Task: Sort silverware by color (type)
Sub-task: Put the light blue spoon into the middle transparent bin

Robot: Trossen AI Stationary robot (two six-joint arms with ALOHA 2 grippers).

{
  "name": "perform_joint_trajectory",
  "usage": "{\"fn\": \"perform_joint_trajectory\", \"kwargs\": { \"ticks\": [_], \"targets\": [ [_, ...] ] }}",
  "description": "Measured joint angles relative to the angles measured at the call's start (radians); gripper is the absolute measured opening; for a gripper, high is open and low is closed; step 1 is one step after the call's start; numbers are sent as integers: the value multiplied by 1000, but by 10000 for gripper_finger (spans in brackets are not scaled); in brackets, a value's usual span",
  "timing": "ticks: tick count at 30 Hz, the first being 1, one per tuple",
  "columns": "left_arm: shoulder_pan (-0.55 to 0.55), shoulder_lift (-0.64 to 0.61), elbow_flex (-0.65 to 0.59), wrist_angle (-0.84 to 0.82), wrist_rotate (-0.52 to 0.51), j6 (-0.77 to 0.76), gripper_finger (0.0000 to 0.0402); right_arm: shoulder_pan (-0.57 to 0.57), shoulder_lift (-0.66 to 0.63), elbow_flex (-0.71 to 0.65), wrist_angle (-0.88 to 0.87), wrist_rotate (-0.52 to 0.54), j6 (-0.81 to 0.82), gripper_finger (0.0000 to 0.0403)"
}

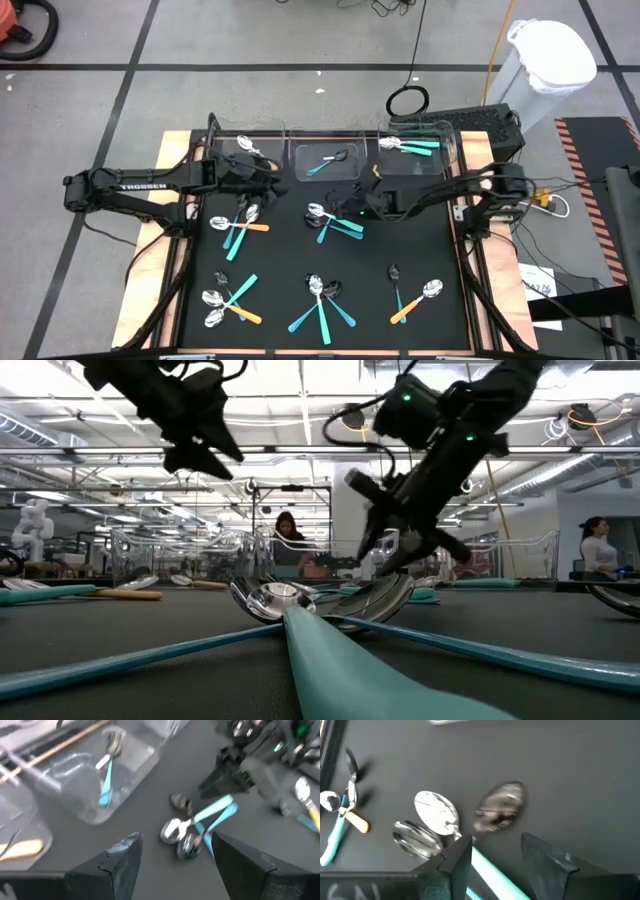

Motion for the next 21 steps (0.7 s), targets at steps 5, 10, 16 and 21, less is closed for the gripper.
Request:
{"fn": "perform_joint_trajectory", "kwargs": {
  "ticks": [5,10,16,21],
  "targets": [
    [0,0,0,-88,0,3,240,-8,100,125,-46,-28,-46,164],
    [-1,0,0,-112,0,2,240,-10,210,283,-237,-49,-32,164],
    [-25,0,0,-114,-1,1,240,-11,293,447,-448,-40,-32,161],
    [-42,0,0,-117,-1,2,240,-14,303,481,-518,-56,29,139]
  ]
}}
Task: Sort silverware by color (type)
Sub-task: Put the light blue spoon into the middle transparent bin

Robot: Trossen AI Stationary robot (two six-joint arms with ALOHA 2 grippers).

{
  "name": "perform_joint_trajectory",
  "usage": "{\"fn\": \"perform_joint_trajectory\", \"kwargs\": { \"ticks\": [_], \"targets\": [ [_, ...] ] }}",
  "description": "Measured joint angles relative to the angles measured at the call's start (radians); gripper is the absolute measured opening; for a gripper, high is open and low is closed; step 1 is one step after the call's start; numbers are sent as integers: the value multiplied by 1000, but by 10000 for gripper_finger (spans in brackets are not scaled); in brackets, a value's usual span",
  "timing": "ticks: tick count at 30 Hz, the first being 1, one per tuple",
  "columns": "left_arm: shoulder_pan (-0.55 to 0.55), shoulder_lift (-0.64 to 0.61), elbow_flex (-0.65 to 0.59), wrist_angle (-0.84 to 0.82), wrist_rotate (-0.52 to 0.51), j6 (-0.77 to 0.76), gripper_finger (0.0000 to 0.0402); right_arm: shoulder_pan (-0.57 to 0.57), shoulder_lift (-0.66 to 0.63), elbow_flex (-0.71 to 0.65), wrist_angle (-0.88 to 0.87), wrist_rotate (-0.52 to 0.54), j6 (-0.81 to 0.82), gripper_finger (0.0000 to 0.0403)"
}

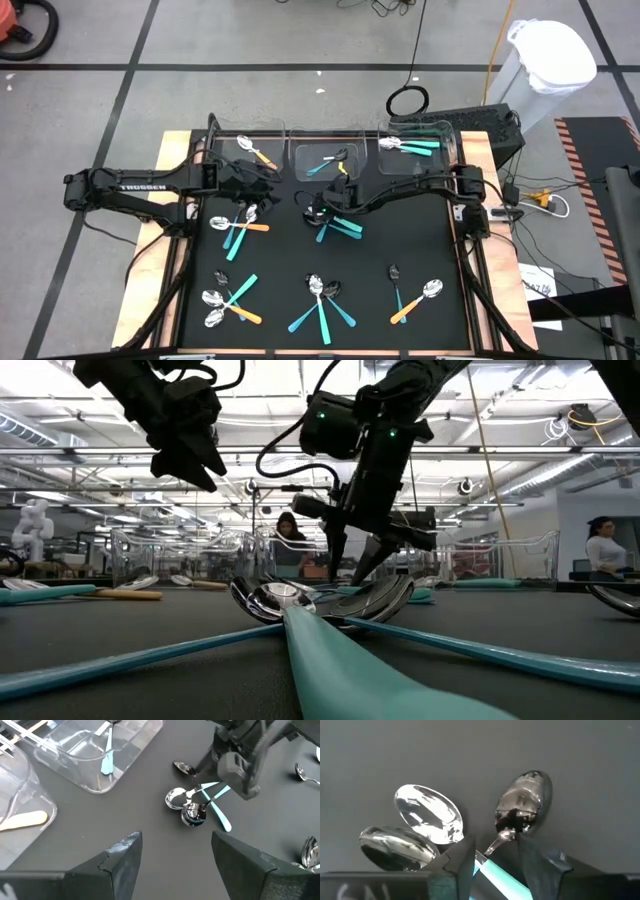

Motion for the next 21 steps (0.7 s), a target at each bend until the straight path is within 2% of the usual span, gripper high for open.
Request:
{"fn": "perform_joint_trajectory", "kwargs": {
  "ticks": [8,15,21],
  "targets": [
    [-24,0,0,-14,0,0,240,7,6,-4,-72,1,77,110],
    [-30,0,0,-15,-13,11,240,5,4,-3,44,1,65,110],
    [-30,0,0,-15,-16,29,240,13,4,-3,43,2,118,110]
  ]
}}
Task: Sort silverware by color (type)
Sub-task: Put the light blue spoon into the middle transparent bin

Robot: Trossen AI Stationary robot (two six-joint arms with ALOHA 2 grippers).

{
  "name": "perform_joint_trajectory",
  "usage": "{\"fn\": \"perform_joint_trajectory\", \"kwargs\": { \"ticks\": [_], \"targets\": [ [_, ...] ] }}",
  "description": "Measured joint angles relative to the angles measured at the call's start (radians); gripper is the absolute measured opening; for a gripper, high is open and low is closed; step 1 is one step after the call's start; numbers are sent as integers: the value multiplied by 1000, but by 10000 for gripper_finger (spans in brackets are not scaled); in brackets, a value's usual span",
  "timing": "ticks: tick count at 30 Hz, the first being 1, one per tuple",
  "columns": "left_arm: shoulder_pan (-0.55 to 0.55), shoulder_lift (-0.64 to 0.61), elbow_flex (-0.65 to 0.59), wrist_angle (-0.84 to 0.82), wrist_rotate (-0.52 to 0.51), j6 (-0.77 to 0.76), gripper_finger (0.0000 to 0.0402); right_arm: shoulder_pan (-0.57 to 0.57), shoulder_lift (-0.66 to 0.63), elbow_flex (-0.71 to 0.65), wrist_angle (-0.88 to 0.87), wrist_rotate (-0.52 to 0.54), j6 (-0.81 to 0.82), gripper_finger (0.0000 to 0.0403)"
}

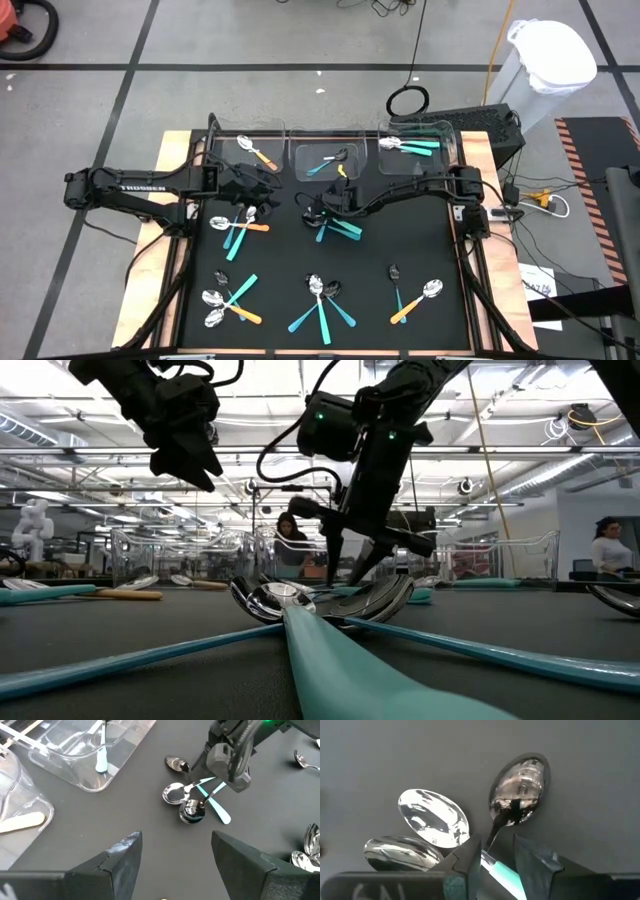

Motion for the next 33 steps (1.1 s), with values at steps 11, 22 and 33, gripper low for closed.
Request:
{"fn": "perform_joint_trajectory", "kwargs": {
  "ticks": [11,22,33],
  "targets": [
    [0,0,0,1,-24,52,240,-21,46,4,12,53,-30,109],
    [2,0,0,0,-56,66,240,-13,42,4,3,56,-111,17],
    [3,-1,0,4,-126,111,240,2,-97,-2,-5,85,-450,4]
  ]
}}
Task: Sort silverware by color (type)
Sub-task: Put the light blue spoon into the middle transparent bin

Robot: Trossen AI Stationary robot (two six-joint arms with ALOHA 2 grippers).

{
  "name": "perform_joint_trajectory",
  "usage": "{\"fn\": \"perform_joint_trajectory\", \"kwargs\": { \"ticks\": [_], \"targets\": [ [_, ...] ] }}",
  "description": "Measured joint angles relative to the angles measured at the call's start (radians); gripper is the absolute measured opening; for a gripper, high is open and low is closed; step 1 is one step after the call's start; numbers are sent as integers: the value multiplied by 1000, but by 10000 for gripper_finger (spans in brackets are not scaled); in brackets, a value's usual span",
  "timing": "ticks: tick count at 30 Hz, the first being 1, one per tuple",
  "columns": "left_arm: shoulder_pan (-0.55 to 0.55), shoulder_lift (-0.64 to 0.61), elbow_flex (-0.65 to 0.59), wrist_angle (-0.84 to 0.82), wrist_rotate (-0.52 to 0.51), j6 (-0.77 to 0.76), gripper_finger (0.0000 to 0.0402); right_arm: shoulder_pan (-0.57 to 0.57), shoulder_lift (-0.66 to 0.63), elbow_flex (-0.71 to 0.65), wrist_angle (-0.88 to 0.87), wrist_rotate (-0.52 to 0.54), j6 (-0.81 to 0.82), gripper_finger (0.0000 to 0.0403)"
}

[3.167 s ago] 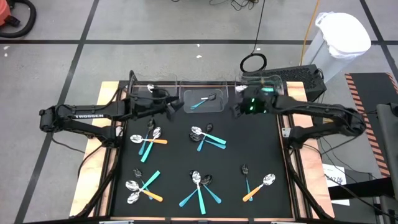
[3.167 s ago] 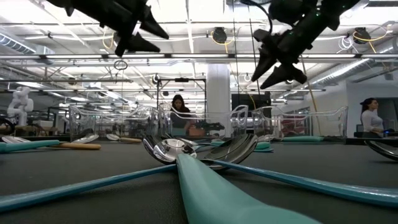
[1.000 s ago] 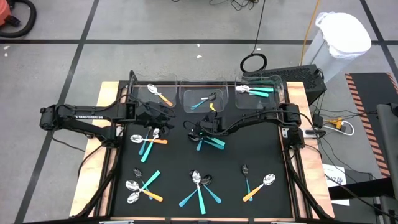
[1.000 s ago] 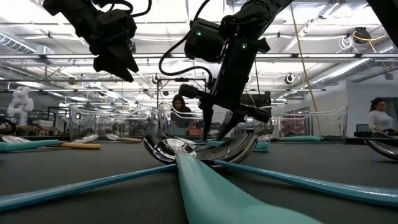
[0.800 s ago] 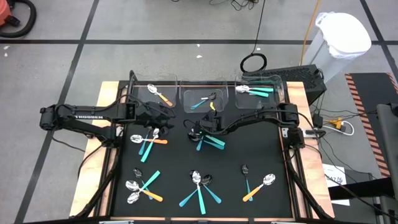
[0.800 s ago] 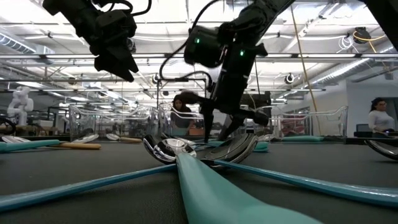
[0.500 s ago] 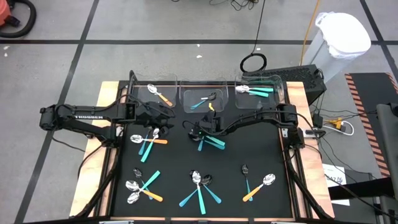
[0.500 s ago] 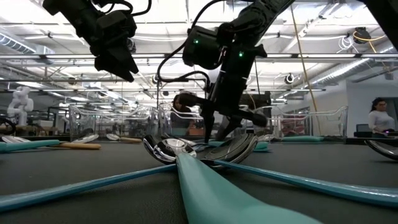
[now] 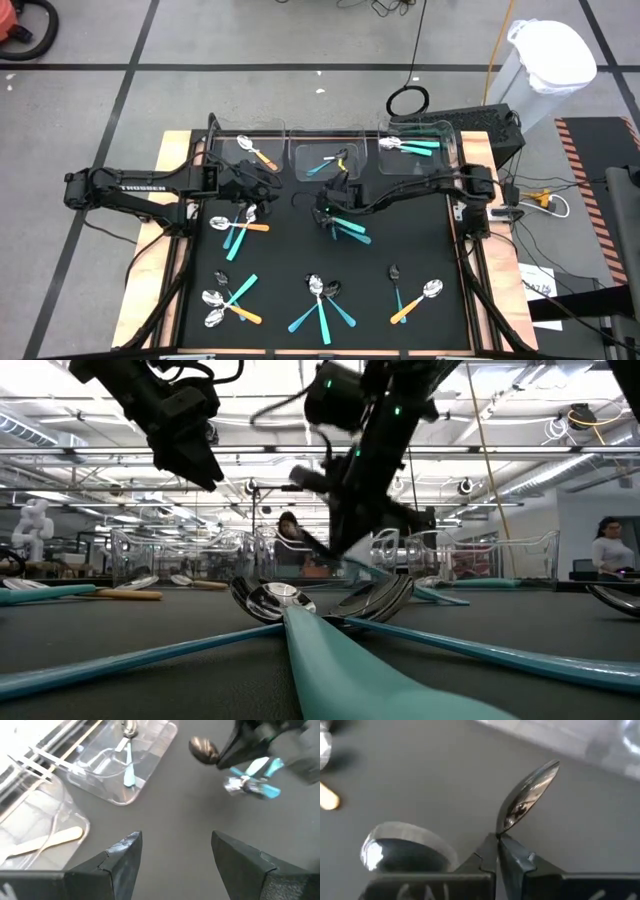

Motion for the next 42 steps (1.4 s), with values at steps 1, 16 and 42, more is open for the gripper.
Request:
{"fn": "perform_joint_trajectory", "kwargs": {
  "ticks": [1,16,42],
  "targets": [
    [0,0,0,0,-3,0,240,0,-18,0,1,7,-44,4],
    [19,0,0,6,-87,45,240,-71,-186,2,30,182,-720,3],
    [115,10,0,5,-148,-427,240,-433,-167,3,244,-214,-1755,17]
  ]
}}
